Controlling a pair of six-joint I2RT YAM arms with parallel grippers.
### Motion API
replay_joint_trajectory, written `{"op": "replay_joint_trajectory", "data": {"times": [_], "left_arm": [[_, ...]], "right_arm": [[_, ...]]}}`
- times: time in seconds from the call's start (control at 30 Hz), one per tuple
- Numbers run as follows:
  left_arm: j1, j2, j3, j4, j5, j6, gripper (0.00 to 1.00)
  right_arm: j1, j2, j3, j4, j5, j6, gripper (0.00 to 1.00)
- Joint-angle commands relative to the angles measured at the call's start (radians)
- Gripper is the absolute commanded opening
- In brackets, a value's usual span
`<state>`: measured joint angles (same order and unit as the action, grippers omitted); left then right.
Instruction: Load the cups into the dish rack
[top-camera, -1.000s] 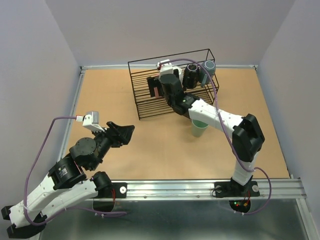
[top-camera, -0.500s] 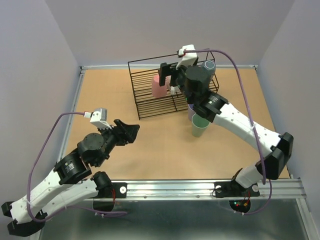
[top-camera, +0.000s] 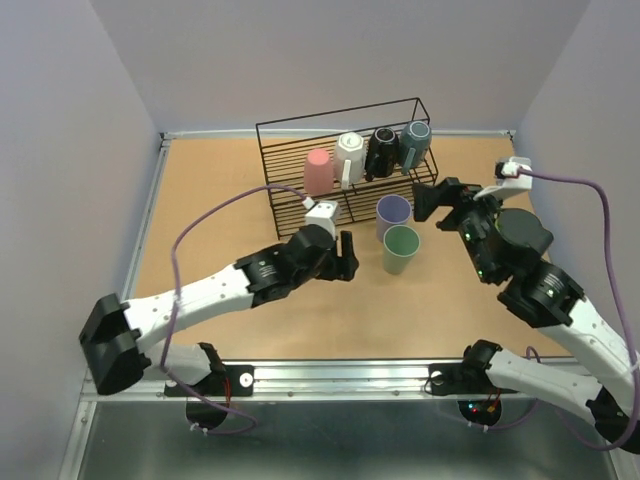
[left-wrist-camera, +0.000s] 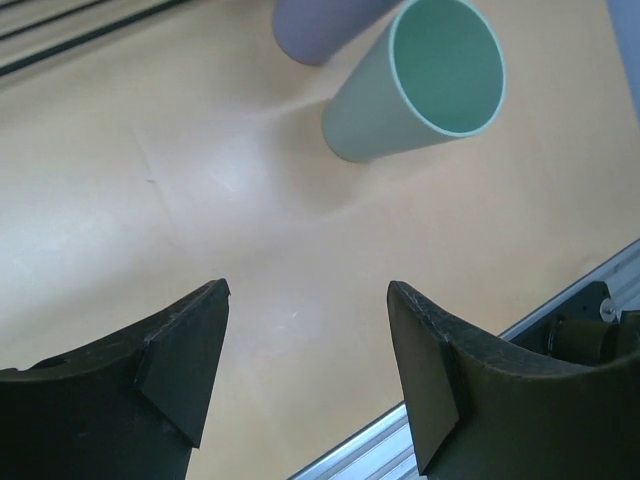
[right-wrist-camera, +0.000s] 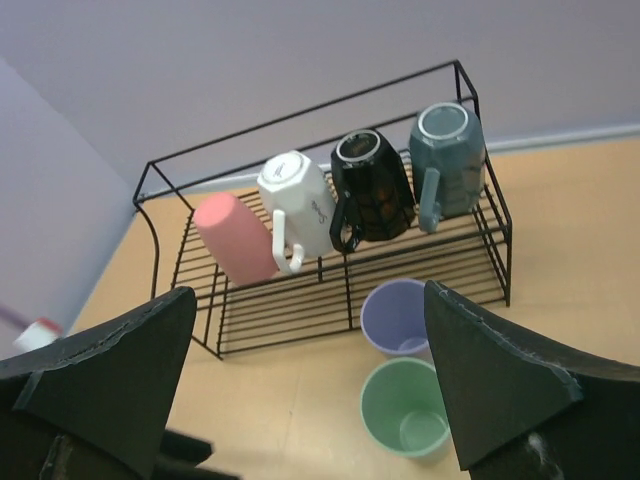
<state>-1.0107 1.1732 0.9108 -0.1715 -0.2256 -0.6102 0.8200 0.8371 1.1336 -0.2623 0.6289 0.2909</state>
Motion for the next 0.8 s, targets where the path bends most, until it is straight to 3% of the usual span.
{"op": "replay_joint_trajectory", "data": {"times": [0.0,0.27,0.43,0.77], "left_arm": [[-0.022,0.184,0.175,0.095,0.037,0.029,0.75],[-0.025,0.503,0.5,0.012,0.025,0.052,0.74],[-0.025,0.678,0.698,-0.129,-0.017,0.044,0.71],[-0.023,0.753,0.774,-0.287,-0.124,0.007,0.64]], "right_arm": [[0.008,-0.099,-0.024,-0.182,0.052,0.112,1.0],[0.01,-0.187,0.046,-0.377,0.087,0.191,1.0],[0.01,-0.219,0.08,-0.436,0.107,0.203,1.0],[0.008,-0.219,0.101,-0.459,0.14,0.198,1.0]]}}
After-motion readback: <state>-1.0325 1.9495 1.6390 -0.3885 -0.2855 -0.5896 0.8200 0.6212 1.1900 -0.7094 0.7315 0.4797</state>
